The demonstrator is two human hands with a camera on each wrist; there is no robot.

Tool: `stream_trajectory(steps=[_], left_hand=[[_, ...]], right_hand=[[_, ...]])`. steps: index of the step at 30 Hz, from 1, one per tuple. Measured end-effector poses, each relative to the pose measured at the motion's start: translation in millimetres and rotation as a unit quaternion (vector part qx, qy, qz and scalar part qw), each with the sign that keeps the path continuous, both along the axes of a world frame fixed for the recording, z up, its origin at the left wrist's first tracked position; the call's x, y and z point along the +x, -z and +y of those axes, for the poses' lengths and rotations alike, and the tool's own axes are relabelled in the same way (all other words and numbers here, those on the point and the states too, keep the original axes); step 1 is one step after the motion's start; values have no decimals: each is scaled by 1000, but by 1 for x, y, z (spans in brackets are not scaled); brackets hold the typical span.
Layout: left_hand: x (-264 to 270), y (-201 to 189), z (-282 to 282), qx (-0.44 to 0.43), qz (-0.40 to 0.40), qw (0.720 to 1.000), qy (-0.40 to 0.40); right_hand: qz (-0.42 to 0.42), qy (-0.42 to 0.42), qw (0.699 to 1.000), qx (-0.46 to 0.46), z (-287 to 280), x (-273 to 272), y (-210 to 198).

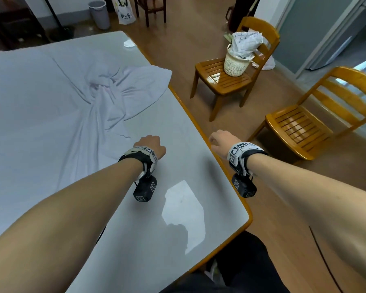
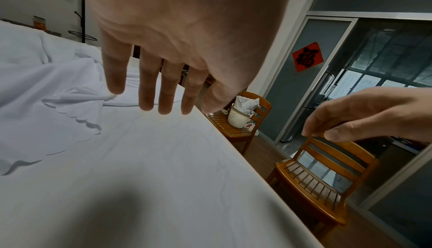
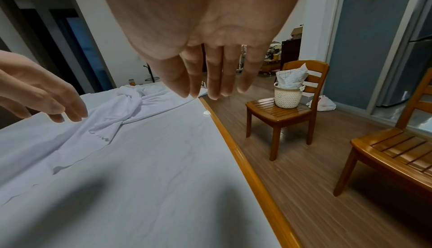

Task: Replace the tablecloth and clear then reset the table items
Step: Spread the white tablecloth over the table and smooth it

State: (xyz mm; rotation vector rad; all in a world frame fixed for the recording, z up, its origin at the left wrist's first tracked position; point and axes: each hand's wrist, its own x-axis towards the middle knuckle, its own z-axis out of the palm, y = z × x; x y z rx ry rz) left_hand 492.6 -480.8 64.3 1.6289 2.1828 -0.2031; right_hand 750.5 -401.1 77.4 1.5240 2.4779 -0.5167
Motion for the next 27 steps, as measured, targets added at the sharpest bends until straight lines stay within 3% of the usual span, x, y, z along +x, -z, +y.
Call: stream_trajectory(steps=[7, 15, 22, 27], left_hand=[[16, 8, 32, 3, 10, 999, -53], [70, 27, 72, -25, 32, 982, -183], [137, 21, 98, -43, 24, 964, -262], [148, 4, 114, -32, 28, 954, -298]], right_hand=[[19, -48, 999, -4, 57, 2, 17], [45, -160, 986, -20, 154, 35, 47], [27, -254, 966, -21, 219, 69, 27], [31, -286, 957, -20, 249, 59, 15]])
